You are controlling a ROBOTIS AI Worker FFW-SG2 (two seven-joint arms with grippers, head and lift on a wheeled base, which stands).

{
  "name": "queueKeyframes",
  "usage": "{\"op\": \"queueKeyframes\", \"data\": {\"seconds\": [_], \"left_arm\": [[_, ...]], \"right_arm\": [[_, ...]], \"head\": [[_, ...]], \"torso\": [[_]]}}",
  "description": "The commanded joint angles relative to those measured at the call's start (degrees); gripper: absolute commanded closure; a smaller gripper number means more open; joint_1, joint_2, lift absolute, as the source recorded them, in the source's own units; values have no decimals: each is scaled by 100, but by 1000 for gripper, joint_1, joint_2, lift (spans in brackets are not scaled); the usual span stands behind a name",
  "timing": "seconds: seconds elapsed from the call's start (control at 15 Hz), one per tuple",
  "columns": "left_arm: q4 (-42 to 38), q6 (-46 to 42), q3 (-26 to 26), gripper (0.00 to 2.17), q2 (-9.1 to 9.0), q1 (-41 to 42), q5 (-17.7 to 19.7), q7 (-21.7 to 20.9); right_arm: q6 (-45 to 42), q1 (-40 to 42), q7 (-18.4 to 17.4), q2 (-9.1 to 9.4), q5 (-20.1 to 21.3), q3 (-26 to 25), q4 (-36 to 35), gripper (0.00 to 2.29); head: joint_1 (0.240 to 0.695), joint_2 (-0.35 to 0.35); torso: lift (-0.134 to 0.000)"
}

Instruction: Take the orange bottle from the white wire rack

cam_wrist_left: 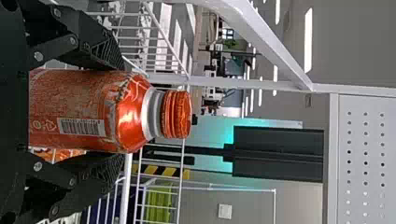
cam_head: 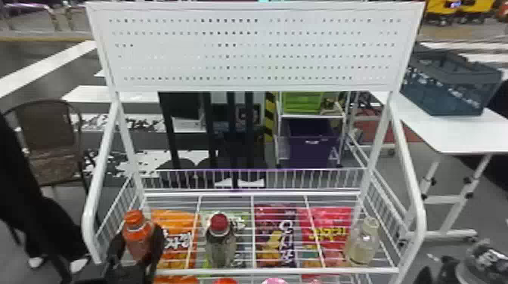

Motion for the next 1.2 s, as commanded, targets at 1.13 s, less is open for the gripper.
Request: {"op": "queueKeyframes", "data": {"seconds": [1.13], "left_arm": [[-6573,3662,1538,2145,422,3619,-95,355]], "right_arm": [[211,-70,9,5,0,28,-35,1129]], "head": [[499,0]], "torso": [[0]]}}
